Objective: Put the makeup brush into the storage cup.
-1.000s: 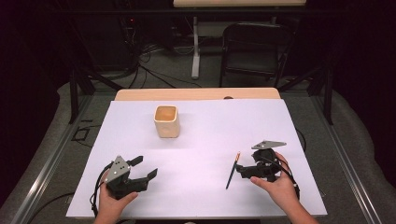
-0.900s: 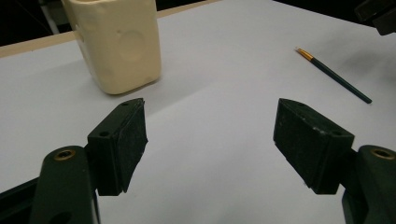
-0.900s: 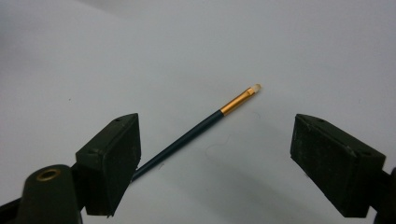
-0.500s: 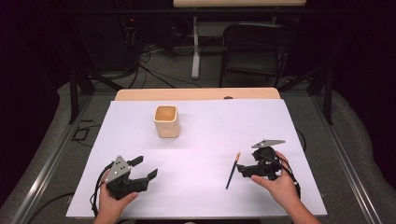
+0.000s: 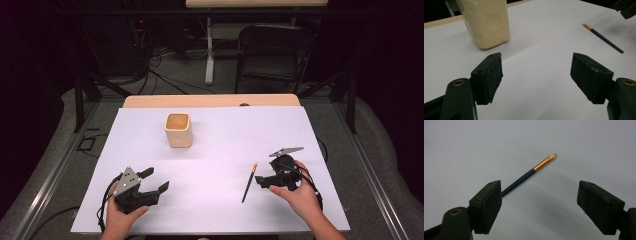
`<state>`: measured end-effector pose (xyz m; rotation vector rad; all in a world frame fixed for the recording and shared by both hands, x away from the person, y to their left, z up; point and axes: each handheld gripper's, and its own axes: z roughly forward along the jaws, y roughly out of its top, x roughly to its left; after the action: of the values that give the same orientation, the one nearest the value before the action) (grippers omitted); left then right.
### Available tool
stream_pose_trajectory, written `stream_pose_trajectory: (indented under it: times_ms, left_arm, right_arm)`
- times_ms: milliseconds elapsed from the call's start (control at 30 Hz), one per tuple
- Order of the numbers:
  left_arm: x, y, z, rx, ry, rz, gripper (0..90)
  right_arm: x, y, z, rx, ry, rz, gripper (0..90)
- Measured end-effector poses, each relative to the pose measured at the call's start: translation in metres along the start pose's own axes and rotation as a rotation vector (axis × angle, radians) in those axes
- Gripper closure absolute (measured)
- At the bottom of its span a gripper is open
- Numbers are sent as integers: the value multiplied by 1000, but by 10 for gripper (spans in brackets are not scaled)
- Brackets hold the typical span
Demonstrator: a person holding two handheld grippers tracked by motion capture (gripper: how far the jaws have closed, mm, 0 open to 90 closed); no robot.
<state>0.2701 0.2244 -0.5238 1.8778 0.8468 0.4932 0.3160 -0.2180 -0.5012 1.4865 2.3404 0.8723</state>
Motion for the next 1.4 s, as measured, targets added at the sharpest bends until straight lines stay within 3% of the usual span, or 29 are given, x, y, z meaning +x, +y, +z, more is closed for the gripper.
stream_pose_trajectory:
  times_ms: [333, 367, 933, 1067, 1400]
  left_arm:
    - [-1, 0, 1, 3, -4, -1, 255]
    - [-1, 0, 1, 4, -4, 0, 255]
    - [-1, -1, 2, 13, -6, 5, 255]
    - [-1, -1, 2, 15, -7, 5, 256]
    - [-1, -1, 2, 17, -9, 7, 256]
  right_arm:
    - [-3, 3, 4, 58, -2, -3, 213]
    - [-3, 4, 5, 83, -4, -7, 220]
    - [-1, 7, 11, 112, 2, -4, 243]
    - [3, 12, 18, 146, 12, -15, 253]
    - [10, 13, 27, 170, 18, -48, 214]
